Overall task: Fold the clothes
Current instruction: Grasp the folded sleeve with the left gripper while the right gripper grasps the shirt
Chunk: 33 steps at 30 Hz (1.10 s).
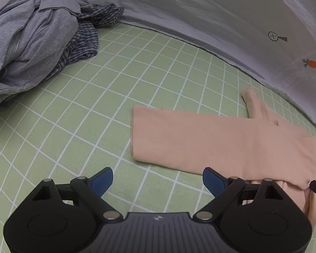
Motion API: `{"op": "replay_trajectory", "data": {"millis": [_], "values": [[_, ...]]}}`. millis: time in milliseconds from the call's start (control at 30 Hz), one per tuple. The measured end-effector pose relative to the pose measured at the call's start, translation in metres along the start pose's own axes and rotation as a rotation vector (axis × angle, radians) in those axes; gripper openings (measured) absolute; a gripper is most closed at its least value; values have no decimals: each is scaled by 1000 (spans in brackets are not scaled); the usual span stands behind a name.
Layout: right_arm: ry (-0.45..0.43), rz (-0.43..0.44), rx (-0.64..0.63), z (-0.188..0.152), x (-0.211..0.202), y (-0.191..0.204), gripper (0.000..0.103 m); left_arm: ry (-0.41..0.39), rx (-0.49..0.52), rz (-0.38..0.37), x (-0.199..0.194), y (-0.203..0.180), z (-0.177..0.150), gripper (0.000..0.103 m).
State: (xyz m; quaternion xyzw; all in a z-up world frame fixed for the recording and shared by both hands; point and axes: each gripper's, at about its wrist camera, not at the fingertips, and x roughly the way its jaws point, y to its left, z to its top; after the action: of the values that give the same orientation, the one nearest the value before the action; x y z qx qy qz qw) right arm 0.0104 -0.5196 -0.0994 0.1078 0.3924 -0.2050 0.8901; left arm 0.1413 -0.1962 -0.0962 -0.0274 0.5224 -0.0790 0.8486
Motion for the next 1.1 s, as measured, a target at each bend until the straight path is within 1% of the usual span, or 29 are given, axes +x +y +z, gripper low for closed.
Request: {"op": "replay_trajectory", "data": {"millis": [133,267,333,400,467,500,600,700,733,767,833,867,900,933,967,1000,1033,1067,1100], "values": [[15,-5,-5,10,29,-3,79,15,33,23,21,-4,9,92],[25,13,-10,17,46,-6,79,34,28,29,39,-8,14,92],[-2,-15,-40,20,46,-2,79,28,39,28,43,-12,16,93],[-41,-50,-75,23,43,3,79,15,58,47,45,-16,16,93],[-79,-60,-102,26,39,8,79,6,67,67,47,-17,18,93],[-94,-61,-114,28,38,10,81,5,69,74,48,-16,18,93],[-72,2,-122,30,47,15,81,-3,78,92,50,-16,19,93],[-56,12,-132,31,55,17,76,-7,52,81,50,-13,22,92],[-50,16,-135,31,58,18,69,-10,45,78,49,-12,22,91],[-45,19,-138,32,60,19,63,-15,44,78,49,-11,23,90],[-34,26,-145,32,65,21,44,-29,50,90,48,-11,23,81],[-29,29,-146,32,68,21,40,-35,51,95,48,-10,24,80],[-27,33,-137,33,68,19,31,-41,51,97,47,-10,25,75],[-25,36,-128,33,68,15,22,-48,52,97,46,-9,25,67],[-23,40,-120,33,68,12,15,-54,58,94,46,-10,26,63],[-23,45,-118,33,68,9,8,-59,66,88,45,-11,26,54],[-29,55,-110,34,66,6,7,-61,77,79,44,-12,27,45],[-35,66,-103,35,64,4,6,-59,91,64,44,-15,27,39],[-41,76,-95,36,61,2,5,-53,103,44,44,-17,28,23]]}}
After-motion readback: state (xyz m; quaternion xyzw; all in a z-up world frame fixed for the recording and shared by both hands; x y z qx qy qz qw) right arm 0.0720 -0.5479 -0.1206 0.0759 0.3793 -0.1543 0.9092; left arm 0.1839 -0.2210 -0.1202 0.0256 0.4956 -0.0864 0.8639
